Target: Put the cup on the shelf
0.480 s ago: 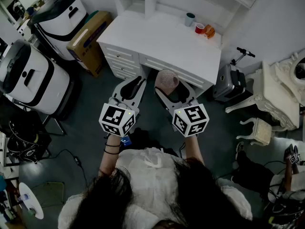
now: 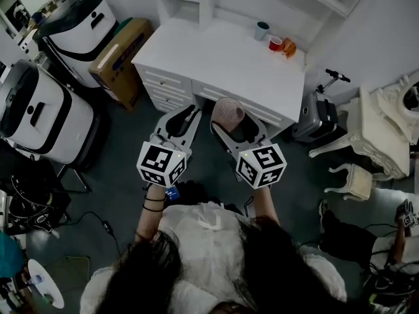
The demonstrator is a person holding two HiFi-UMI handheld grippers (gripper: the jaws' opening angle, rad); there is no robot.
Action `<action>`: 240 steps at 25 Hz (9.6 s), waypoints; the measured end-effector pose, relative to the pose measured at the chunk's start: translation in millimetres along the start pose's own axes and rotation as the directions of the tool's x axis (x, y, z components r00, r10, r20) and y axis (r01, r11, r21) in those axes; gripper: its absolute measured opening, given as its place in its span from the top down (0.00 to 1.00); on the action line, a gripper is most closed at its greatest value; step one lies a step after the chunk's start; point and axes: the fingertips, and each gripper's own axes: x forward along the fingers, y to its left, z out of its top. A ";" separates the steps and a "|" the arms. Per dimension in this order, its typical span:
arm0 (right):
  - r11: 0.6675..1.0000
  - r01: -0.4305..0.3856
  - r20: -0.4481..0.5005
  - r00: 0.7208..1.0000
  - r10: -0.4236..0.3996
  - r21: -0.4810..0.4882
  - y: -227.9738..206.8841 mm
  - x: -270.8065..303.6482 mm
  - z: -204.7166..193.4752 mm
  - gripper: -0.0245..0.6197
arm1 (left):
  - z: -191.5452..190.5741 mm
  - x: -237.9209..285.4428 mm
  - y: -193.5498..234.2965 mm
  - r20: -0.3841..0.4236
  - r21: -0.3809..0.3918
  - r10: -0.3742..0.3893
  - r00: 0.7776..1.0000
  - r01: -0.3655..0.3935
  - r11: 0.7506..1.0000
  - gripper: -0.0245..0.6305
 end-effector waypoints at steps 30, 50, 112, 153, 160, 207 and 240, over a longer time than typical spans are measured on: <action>0.995 0.099 -0.041 0.994 -0.099 -0.012 19.9 106.1 -10.9 0.43 | -18.8 4.7 113.7 -0.026 0.002 -0.109 0.994 0.109 0.994 0.85; 0.998 0.057 -0.061 0.996 -0.059 -0.035 -51.2 212.2 10.8 0.43 | -19.5 79.9 198.8 -0.040 -0.002 -0.047 0.998 0.047 0.999 0.85; 0.890 0.380 0.250 0.914 -0.319 -0.254 -362.1 441.4 403.2 0.43 | 54.2 407.2 332.5 -0.017 0.103 -0.467 0.884 0.466 0.879 0.85; 0.714 0.690 -0.066 0.712 -0.699 -0.114 -545.4 440.3 380.5 0.43 | 49.8 388.8 364.6 -0.027 0.100 -0.485 0.874 0.485 0.869 0.85; 0.744 0.652 -0.107 0.737 -0.667 -0.146 -534.1 438.9 373.7 0.43 | 46.2 391.2 366.5 -0.032 0.092 -0.474 0.880 0.475 0.875 0.85; 0.952 0.296 0.033 0.954 -0.299 0.077 -277.6 254.9 74.8 0.44 | -28.0 330.3 216.1 -0.155 0.009 -0.236 0.959 0.240 0.971 0.85; 0.928 0.338 0.001 0.940 -0.342 0.155 -45.1 290.6 2.7 0.67 | -42.3 116.9 278.6 -0.187 0.026 -0.328 0.926 0.339 0.941 0.85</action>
